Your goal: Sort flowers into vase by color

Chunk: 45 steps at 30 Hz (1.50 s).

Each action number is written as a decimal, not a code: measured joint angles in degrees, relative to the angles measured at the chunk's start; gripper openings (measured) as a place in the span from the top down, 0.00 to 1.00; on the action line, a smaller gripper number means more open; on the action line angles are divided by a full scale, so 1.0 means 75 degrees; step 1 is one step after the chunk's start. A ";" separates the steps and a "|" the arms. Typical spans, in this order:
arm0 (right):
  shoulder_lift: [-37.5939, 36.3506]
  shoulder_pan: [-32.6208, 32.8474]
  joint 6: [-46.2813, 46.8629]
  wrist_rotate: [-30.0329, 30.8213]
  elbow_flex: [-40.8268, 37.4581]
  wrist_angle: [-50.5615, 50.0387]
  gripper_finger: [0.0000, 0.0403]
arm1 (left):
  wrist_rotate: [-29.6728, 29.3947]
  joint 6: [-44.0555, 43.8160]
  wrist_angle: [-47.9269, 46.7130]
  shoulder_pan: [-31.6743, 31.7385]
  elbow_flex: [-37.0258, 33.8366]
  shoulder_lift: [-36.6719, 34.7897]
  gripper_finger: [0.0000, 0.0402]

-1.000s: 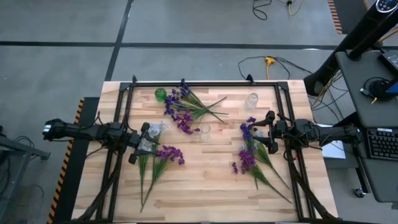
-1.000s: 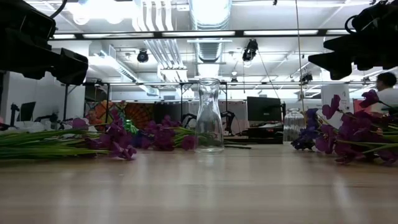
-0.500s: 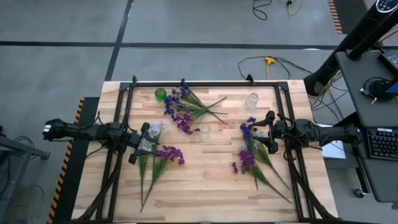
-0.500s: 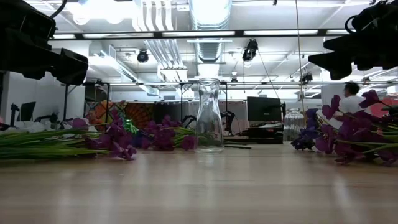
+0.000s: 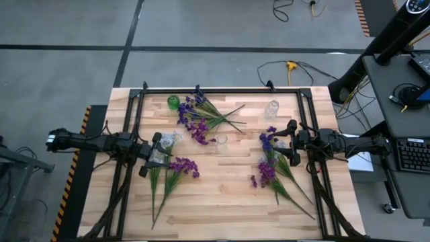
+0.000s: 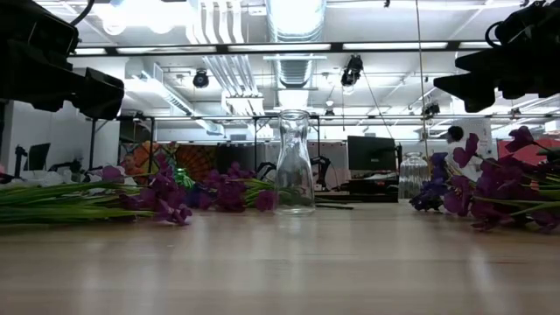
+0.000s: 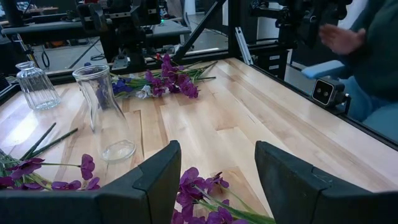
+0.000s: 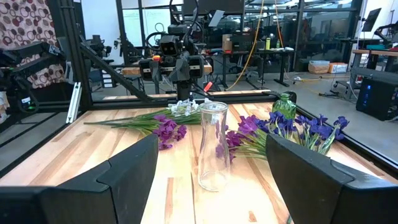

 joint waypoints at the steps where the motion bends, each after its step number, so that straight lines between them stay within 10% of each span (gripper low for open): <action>1: -0.0001 0.0001 0.0000 -0.0002 0.0000 -0.0001 0.29 | -0.0003 0.0000 0.0005 0.0003 0.0000 0.0001 0.53; 22: -0.0001 0.0002 -0.1277 0.0070 0.0000 0.0170 0.29 | -0.0627 -0.4607 0.3521 0.0000 -0.0003 0.0002 0.53; 37: 0.0000 0.0002 -0.0470 0.0048 0.0000 0.0415 0.29 | -0.3315 -0.5052 0.3231 0.0009 -0.0003 0.0435 0.53; 45: 0.0000 0.0002 -0.0188 0.0049 0.0000 0.0467 0.29 | -0.3526 -0.6952 0.3007 -0.0004 -0.0003 0.1258 0.53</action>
